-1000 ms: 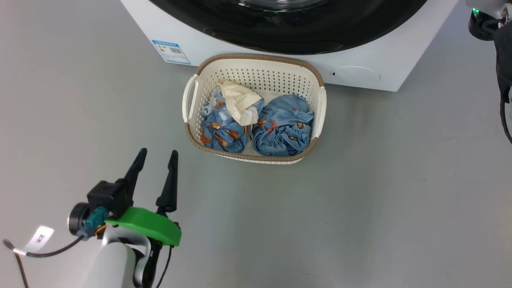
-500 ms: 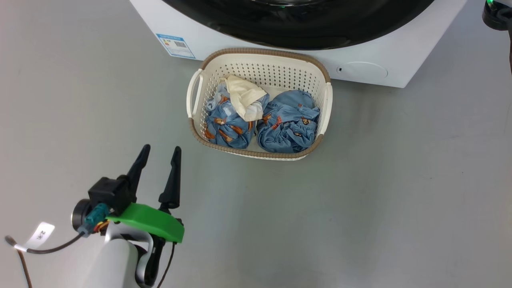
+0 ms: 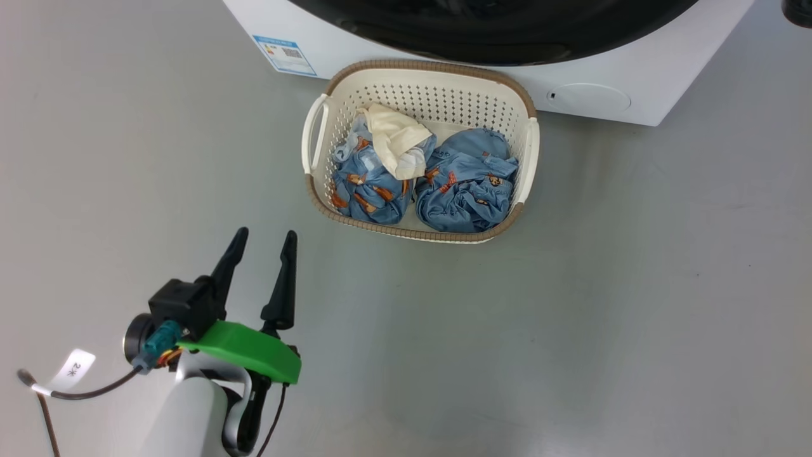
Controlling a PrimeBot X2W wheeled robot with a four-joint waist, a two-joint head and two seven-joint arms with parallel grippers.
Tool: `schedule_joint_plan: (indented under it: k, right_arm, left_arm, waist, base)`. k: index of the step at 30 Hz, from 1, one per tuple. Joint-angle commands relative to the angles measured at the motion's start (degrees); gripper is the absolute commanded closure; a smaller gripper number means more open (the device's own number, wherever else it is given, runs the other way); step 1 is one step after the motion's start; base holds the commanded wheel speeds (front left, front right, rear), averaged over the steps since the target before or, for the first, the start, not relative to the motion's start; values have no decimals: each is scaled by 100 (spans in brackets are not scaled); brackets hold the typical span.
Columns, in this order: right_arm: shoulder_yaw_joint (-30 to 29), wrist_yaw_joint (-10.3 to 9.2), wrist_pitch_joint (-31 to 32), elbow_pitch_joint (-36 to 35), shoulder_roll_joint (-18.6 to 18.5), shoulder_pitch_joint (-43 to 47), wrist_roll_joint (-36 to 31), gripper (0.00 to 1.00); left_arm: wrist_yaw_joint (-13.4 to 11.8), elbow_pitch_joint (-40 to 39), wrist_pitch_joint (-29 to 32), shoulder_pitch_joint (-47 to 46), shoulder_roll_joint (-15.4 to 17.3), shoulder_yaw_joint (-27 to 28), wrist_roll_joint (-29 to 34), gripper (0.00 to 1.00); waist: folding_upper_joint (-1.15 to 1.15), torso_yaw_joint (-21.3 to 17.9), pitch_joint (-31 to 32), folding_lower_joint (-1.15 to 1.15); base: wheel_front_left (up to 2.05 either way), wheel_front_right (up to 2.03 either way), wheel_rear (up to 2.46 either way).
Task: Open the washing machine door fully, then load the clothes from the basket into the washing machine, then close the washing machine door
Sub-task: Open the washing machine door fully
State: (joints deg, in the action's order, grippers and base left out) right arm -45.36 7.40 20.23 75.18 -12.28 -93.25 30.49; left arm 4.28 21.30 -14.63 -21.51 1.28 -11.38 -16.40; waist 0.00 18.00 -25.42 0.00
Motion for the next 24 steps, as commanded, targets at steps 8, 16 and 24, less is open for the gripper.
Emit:
schedule_joint_plan:
  k: [8,16,24]
  right_arm:
    - [-491,9,312,-122,159,-375,-702,100]
    - [-993,9,873,-122,174,-356,-1454,100]
    - [-1400,9,1410,-122,157,-387,-2075,100]
  left_arm:
    - [-83,-143,-37,-135,160,107,-121,0]
    - [-88,-156,-37,-116,160,105,-100,0]
    - [-72,-167,-37,-62,160,113,-72,0]
  waist:
    - [0,60,-12,0]
    - [0,88,53,0]
    - [0,127,152,0]
  base:
    - [0,0,0]
    - [0,0,0]
    - [0,0,0]
